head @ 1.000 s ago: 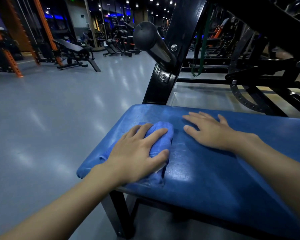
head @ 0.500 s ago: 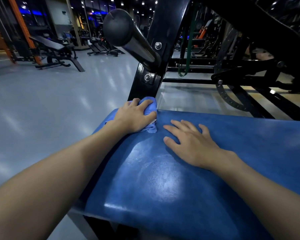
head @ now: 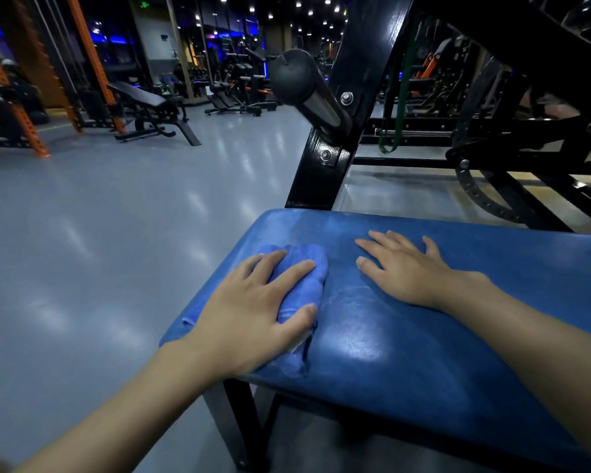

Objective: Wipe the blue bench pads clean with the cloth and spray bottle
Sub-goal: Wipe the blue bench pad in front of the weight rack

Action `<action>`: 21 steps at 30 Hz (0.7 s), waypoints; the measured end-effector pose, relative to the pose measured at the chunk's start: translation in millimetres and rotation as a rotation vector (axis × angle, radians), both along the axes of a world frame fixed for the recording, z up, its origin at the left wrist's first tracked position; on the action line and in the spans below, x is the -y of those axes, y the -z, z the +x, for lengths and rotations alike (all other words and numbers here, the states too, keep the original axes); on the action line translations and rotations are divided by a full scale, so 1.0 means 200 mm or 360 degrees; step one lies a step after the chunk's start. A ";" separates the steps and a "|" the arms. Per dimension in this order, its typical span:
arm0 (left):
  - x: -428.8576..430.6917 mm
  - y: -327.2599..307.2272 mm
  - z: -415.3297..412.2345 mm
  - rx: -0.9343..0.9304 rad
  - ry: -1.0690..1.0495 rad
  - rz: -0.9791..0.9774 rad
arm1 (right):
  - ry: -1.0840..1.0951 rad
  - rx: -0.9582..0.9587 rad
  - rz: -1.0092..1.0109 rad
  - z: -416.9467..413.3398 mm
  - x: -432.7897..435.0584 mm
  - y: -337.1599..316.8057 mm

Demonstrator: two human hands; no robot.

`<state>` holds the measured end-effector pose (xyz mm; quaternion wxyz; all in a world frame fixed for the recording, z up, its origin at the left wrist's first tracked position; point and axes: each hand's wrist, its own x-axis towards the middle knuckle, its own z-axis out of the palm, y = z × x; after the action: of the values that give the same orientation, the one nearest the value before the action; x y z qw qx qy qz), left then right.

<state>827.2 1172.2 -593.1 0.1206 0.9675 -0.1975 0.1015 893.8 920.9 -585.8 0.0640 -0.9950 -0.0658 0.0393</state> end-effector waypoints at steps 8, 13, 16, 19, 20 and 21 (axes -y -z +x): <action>0.04 -0.03 0.16 0.0031 0.0012 0.0037 | -0.0088 0.0021 0.0108 0.09 -0.11 -0.06; 0.10 -0.01 0.58 -0.0015 -0.0090 -0.0043 | -0.0091 0.0088 0.0073 0.10 -0.14 0.04; 0.15 -0.03 0.84 -0.0090 -0.0139 -0.0060 | -0.0092 0.0107 0.0070 0.11 -0.13 0.05; 0.18 -0.04 0.96 -0.0142 -0.0185 -0.0056 | -0.0096 0.0135 0.0079 0.11 -0.13 0.05; 0.18 -0.04 0.97 -0.0142 -0.0189 -0.0062 | -0.0094 0.0142 0.0086 0.11 -0.13 0.05; 0.18 -0.04 0.96 -0.0134 -0.0187 -0.0070 | -0.0092 0.0141 0.0092 0.11 -0.13 0.05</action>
<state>1018.6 1136.7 -585.8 0.1439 0.9780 -0.1329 0.0718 915.8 947.4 -596.5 0.0887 -0.9912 -0.0983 -0.0049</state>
